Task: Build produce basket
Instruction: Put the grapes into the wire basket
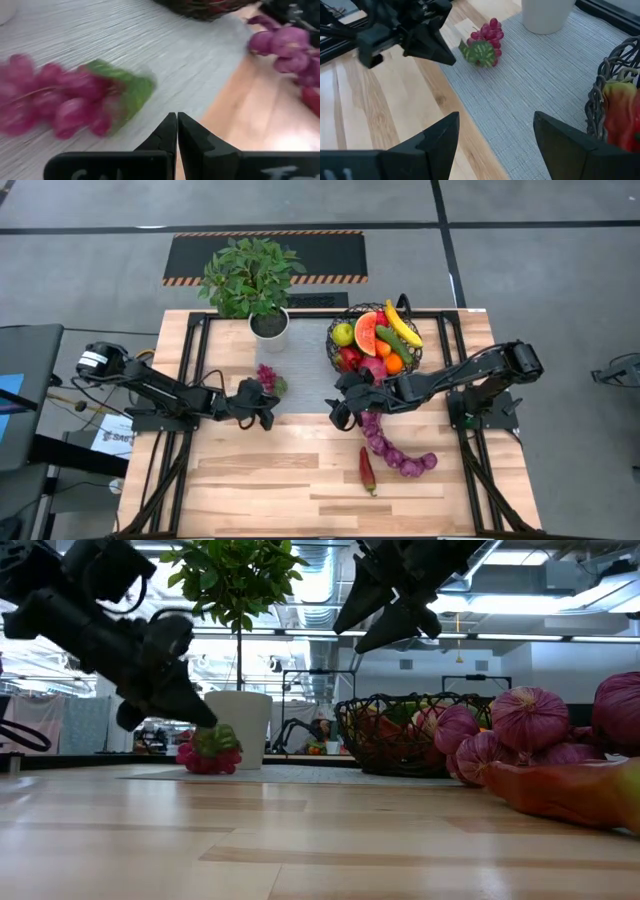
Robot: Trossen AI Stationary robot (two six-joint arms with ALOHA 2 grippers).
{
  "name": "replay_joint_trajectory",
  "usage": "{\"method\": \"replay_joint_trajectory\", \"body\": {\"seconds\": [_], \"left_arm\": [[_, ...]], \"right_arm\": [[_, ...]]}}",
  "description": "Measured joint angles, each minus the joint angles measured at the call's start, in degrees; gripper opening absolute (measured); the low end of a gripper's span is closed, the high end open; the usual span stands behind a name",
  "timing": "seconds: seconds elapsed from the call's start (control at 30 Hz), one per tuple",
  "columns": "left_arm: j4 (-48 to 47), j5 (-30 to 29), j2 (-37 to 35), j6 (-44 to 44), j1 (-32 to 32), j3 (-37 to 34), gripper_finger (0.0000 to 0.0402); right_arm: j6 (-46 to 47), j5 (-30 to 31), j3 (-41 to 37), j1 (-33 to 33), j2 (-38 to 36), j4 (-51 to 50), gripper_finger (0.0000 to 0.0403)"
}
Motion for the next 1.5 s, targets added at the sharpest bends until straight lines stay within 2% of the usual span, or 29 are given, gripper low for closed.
{"method": "replay_joint_trajectory", "body": {"seconds": [0.27,0.37,0.47,0.57,0.7,0.8,0.9,1.0,1.1,1.3,1.4,1.5], "left_arm": [[-0.8,0.0,0.0,4.6,-1.9,4.5,0.0000],[-5.6,-1.5,0.0,6.3,-2.0,5.9,0.0002],[-12.1,-3.3,0.0,9.3,-2.0,7.8,0.0022],[-16.9,-3.5,0.0,12.1,-2.0,9.4,0.0065],[-17.6,-5.9,0.0,17.7,-2.5,11.1,0.0151],[-17.8,-11.9,0.0,22.7,-3.0,11.5,0.0219],[-20.9,-17.3,0.0,23.1,-2.9,11.5,0.0276],[-22.1,-15.2,0.0,22.4,-2.6,11.4,0.0311],[-20.9,-13.3,0.8,22.7,-2.7,10.7,0.0321],[-20.2,-13.6,5.6,23.4,-2.4,9.8,0.0310],[-19.4,-15.1,8.6,23.3,-2.2,9.8,0.0294],[-17.7,-15.3,11.5,23.2,-2.2,9.8,0.0261]], "right_arm": [[-1.3,-0.1,0.0,0.0,0.0,0.0,0.0275],[-1.7,-0.1,0.0,0.0,0.0,-0.1,0.0275],[-1.7,-0.2,0.0,0.0,0.0,-0.2,0.0275],[-1.7,-0.3,0.0,0.0,0.0,-0.2,0.0275],[-1.6,-0.3,0.0,0.0,0.0,-0.3,0.0275],[-1.5,-0.3,0.0,0.0,0.0,-0.3,0.0275],[-1.5,-0.4,0.0,0.0,0.0,-0.4,0.0275],[-1.5,-0.4,0.0,0.0,0.0,-0.9,0.0275],[-1.5,-0.4,0.0,0.0,0.0,-1.4,0.0275],[-1.5,-0.5,0.0,0.5,0.0,-1.8,0.0275],[-1.5,-0.5,0.0,0.9,0.0,-1.8,0.0275],[-1.8,-0.5,0.0,1.4,0.0,-1.8,0.0275]]}}
